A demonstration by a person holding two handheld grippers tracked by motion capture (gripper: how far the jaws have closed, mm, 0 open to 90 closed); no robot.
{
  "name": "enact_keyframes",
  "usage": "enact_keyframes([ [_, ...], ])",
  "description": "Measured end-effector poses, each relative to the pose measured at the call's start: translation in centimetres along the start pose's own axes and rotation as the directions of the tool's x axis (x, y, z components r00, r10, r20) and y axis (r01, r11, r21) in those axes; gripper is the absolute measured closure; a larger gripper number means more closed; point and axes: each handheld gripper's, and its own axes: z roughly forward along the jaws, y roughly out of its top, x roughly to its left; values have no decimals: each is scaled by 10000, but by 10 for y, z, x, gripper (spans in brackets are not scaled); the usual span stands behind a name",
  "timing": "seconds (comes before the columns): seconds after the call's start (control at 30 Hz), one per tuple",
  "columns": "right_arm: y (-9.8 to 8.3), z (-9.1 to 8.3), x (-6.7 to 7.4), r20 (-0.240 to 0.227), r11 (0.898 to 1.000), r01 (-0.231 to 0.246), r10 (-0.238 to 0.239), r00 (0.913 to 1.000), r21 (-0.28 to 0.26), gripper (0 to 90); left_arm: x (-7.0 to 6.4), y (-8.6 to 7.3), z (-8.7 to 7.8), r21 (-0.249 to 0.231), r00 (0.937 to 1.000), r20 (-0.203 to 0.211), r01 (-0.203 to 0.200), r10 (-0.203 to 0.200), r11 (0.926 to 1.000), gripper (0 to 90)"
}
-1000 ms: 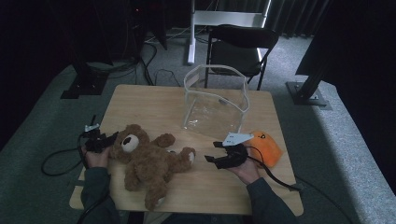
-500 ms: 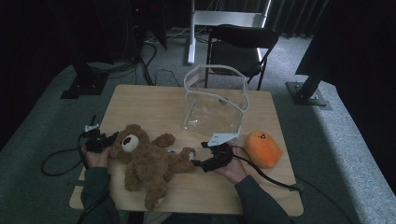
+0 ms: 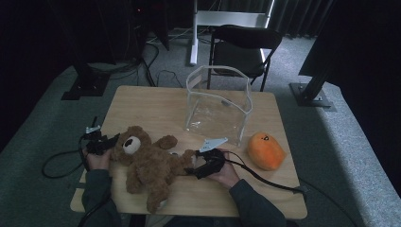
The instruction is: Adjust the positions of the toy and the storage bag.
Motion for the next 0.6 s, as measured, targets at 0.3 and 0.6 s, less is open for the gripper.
enact_keyframes([
  [0.3, 0, -1, 2, 222, 9996, 238, -235, 9995, -166, 493, 0, 0, 0, -1, 10000, -1, 0, 0, 10000, 318],
  [0.6, 5, -19, 7, 912, 9943, 1069, -1069, 9901, 45, 727, 0, 0, 0, -3, 10000, -22, -11, 11, 10000, 318],
])
